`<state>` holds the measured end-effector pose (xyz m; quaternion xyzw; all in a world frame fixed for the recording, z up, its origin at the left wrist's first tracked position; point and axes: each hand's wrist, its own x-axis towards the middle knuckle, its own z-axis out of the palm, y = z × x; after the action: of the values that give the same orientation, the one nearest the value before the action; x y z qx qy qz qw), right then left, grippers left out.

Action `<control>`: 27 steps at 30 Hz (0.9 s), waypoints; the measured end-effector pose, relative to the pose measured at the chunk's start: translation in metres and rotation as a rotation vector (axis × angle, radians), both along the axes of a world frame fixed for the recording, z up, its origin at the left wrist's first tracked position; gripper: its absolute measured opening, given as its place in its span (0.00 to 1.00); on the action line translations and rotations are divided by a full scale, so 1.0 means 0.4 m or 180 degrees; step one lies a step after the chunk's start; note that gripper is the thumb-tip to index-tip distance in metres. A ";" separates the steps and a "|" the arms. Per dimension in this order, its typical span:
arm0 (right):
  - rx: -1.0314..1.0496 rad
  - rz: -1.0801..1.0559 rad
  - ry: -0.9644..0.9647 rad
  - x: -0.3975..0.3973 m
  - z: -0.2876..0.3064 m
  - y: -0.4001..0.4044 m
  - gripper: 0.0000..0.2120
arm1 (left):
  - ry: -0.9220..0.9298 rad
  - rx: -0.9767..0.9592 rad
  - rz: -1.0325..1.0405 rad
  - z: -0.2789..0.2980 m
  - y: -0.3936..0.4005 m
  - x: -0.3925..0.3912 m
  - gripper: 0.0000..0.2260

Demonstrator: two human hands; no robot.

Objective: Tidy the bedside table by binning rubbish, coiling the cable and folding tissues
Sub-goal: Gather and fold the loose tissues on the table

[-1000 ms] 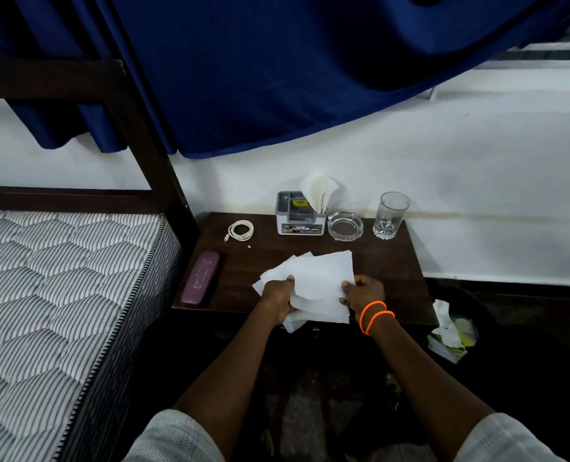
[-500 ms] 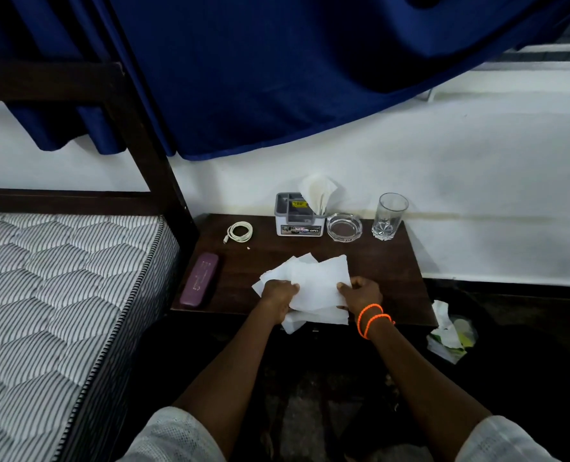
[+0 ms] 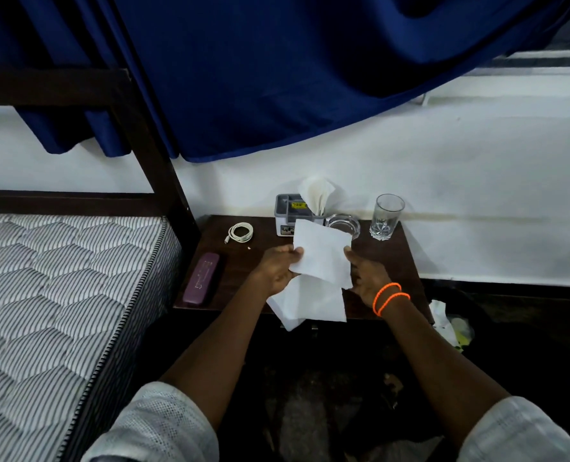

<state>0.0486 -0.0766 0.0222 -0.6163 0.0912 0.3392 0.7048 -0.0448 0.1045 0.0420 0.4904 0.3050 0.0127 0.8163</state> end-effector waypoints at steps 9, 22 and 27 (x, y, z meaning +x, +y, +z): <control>-0.1253 0.0166 -0.0825 -0.041 -0.056 -0.002 0.16 | 0.0591 0.0338 0.0094 -0.069 -0.041 -0.072 0.05; -0.2009 0.0501 -0.1394 -0.045 -0.108 0.030 0.15 | 0.1271 0.1753 0.0202 -0.105 0.014 -0.083 0.09; -0.2188 0.0422 -0.1448 -0.049 -0.117 0.038 0.21 | 0.1348 0.1980 0.0178 -0.107 -0.007 -0.075 0.10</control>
<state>0.0289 -0.0615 -0.0246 -0.8795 0.0012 0.1889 0.4369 -0.0748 0.1018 -0.0010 0.6980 0.4619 0.0253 0.5466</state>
